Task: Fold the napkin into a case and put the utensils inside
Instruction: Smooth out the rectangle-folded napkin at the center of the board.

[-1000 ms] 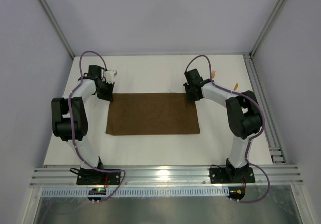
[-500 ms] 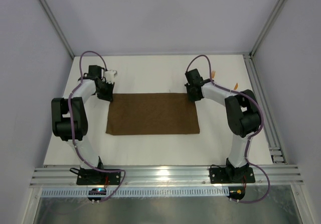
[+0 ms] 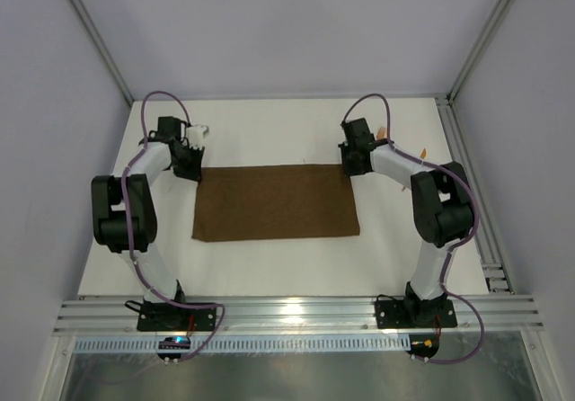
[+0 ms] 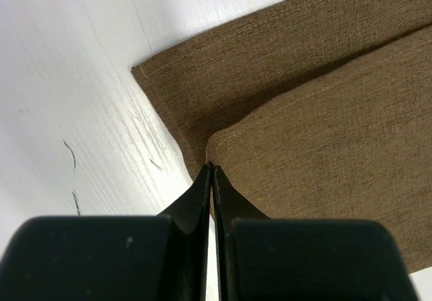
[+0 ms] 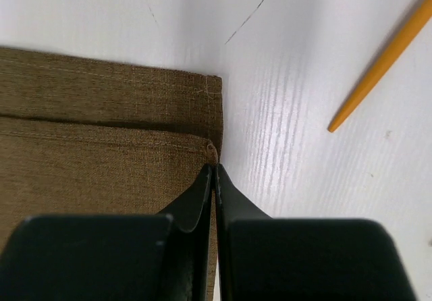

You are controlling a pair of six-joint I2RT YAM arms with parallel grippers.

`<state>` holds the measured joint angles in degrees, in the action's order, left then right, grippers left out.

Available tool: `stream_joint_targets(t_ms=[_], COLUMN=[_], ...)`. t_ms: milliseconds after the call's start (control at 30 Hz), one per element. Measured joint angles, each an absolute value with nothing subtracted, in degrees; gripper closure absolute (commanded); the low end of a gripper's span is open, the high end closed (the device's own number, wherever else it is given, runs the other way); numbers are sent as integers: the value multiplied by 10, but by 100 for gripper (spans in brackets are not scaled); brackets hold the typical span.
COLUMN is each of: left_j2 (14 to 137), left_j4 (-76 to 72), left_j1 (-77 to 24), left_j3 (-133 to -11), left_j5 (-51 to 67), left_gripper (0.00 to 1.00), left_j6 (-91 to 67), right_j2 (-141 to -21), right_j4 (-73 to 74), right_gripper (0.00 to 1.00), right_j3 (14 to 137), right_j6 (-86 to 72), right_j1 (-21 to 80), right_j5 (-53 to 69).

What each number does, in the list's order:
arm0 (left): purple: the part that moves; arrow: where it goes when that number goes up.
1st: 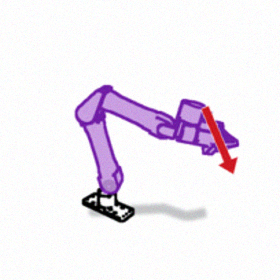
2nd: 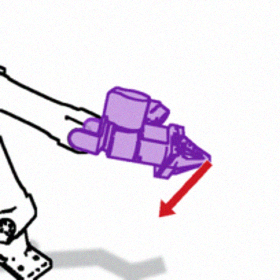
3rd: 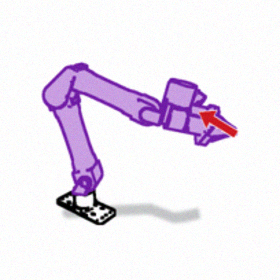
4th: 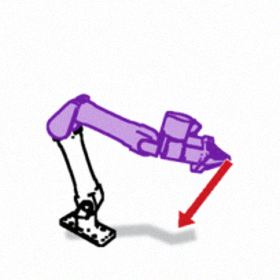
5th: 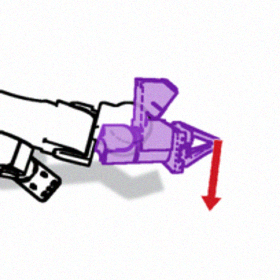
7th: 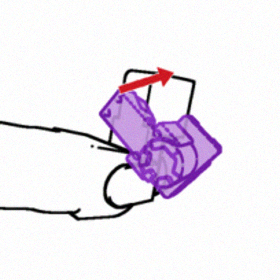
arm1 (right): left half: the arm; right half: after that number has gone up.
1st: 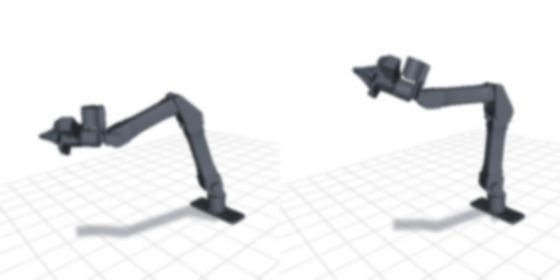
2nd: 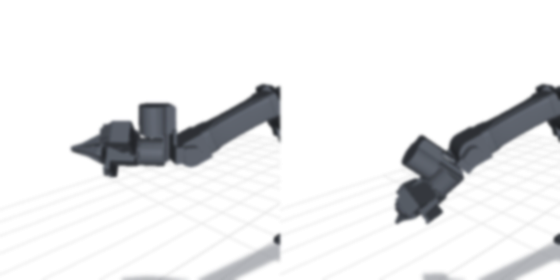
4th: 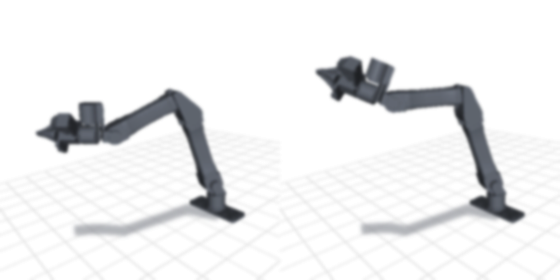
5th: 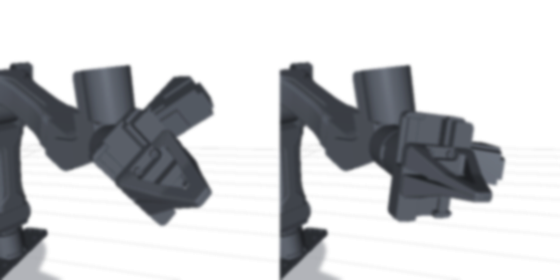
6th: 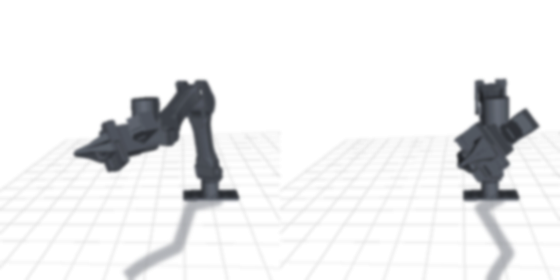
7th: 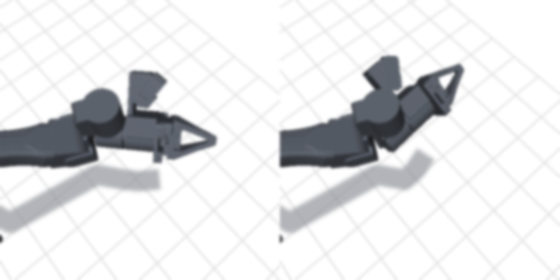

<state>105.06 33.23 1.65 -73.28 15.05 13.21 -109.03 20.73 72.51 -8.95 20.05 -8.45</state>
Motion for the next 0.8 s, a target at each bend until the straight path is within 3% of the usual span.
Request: stream_joint_targets(t_ms=[467, 800], left_j2=[1010, 1059], left_j4=[328, 291], left_j1=[25, 30], left_j3=[-753, -786], left_j5=[159, 157], left_gripper=[100, 100], left_j6=[114, 98], right_j2=[-1040, -1120], right_j4=[194, 188], right_gripper=[97, 97], right_j3=[753, 817], right_j6=[-113, -122], right_j1=[159, 129], right_j5=[22, 44])
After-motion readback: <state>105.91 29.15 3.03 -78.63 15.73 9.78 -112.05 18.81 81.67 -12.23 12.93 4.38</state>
